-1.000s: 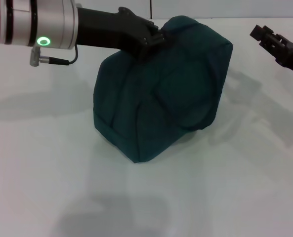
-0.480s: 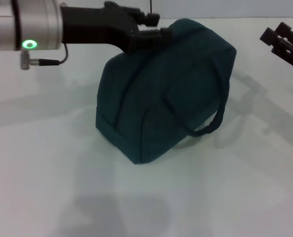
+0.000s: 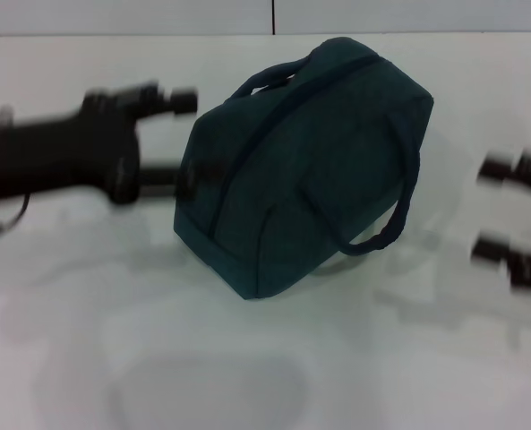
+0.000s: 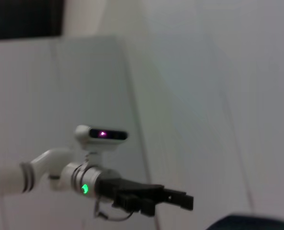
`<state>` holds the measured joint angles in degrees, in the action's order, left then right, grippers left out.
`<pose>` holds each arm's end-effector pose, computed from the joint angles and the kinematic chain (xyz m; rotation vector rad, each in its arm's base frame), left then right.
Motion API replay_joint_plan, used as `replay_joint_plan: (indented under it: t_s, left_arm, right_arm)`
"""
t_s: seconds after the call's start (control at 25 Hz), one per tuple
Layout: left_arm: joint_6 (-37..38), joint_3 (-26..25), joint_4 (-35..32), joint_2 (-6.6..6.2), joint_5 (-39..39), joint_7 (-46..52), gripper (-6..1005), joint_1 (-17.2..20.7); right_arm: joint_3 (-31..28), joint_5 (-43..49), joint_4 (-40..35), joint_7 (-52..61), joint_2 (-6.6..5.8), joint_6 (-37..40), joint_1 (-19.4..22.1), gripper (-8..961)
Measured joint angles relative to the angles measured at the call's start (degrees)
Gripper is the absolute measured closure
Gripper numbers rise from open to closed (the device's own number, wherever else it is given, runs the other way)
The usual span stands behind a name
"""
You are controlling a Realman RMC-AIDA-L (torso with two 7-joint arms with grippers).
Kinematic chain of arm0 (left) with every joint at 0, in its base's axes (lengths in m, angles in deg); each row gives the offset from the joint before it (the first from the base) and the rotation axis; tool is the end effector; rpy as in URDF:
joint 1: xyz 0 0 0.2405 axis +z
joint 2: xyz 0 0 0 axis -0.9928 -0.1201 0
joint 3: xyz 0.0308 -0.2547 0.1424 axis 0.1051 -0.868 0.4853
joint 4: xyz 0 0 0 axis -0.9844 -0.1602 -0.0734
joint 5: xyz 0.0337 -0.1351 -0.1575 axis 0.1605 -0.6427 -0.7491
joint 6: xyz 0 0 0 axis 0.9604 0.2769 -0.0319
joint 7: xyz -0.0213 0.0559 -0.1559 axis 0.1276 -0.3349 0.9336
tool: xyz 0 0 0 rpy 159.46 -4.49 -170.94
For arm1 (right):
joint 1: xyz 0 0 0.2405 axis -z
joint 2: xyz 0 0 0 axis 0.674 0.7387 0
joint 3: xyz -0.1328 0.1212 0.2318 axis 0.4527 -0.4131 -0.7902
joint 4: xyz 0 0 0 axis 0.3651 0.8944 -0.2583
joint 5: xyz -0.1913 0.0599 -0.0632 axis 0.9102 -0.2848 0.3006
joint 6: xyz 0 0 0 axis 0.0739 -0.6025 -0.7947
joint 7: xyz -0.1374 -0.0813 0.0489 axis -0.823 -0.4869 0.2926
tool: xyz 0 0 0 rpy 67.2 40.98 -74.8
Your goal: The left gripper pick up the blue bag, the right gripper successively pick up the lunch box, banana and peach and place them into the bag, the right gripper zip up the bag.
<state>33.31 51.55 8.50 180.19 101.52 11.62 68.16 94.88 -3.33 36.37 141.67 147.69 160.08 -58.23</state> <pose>-0.2300 0.3106 0.0265 -2.7026 -0.4119 -0.8904 0.2784 0.2828 0.0190 -2.6313 0.2608 1.2202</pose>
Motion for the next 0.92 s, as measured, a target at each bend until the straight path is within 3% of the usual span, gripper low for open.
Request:
replay_joint_plan:
  t_s: [0.04, 0.16, 0.32, 0.56, 0.92]
  left_arm:
    - [1.2, 0.0, 0.7, 0.03, 0.1, -2.1, 146, 1.5]
    - [2.9, 0.2, 3.2, 0.23, 1.4, -9.5, 130, 6.8]
    - [2.3, -0.3, 10.3, 0.3, 3.9, -16.3, 119, 9.4]
    - [-0.3, -5.2, 24.3, 0.17, 8.6, -25.2, 119, 7.8]
    - [-1.5, -6.6, 28.5, 0.13, 9.5, -28.8, 119, 7.2]
  right_arm:
    - [0.0, 1.4, -0.2, -0.7, 0.19, 0.5, 0.5, 78]
    - [-0.1, 6.4, 0.6, -3.3, 1.33, 0.1, 2.1, 79]
    - [-0.1, 8.8, 4.0, -6.7, 2.8, -4.8, 3.5, 80]
    - [-0.2, 9.4, 10.3, -10.2, 3.49, -13.6, 3.3, 81]
    - [0.1, 9.5, 11.3, -11.5, 3.82, -15.8, 3.2, 81]
